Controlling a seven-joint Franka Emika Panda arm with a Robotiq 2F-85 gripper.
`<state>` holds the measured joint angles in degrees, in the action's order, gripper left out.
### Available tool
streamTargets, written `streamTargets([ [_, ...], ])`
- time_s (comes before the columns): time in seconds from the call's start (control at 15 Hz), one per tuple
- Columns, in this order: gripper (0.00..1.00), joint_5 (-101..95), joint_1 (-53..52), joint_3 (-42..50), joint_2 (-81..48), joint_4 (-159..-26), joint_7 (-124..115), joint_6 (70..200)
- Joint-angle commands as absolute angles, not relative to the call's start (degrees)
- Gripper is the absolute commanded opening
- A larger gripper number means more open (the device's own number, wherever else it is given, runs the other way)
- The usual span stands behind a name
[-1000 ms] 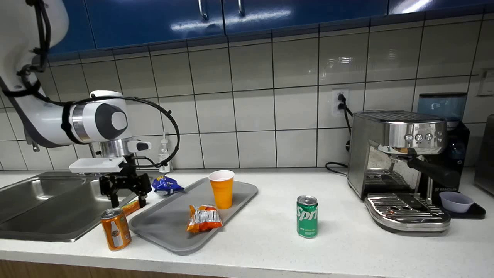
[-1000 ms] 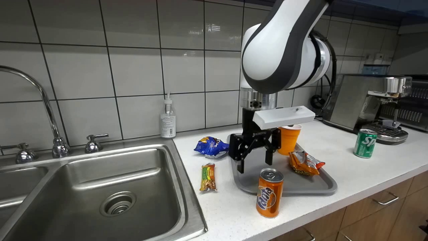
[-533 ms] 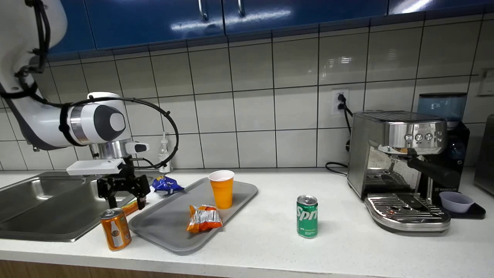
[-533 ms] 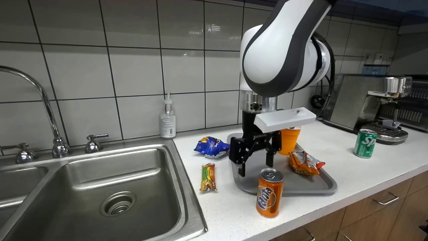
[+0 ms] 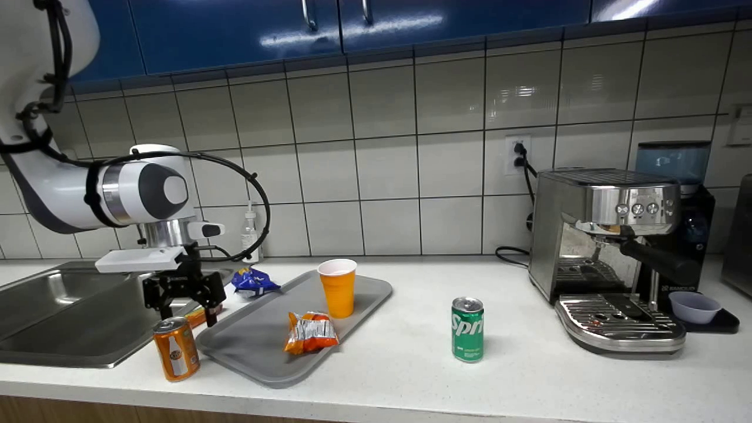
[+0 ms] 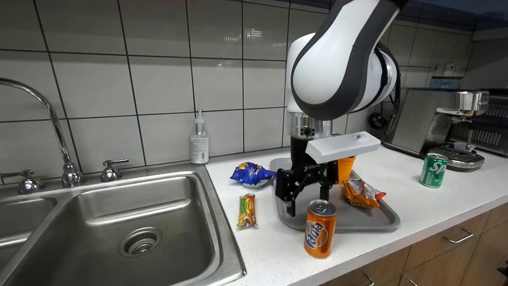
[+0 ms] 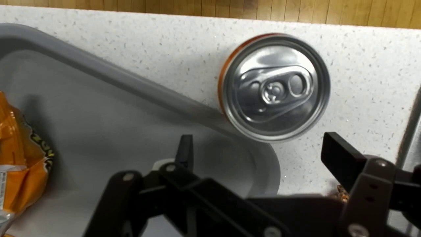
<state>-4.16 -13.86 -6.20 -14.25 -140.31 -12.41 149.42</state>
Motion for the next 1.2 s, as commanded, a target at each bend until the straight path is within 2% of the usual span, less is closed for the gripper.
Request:
streamTargets([
  [0.0,1.00,-4.90,-14.25,-6.75,-11.18,-142.91,-13.86,148.85],
  [1.13,1.00,-4.65,-14.00,-8.47,-5.37,-148.89,-14.21,149.19],
])
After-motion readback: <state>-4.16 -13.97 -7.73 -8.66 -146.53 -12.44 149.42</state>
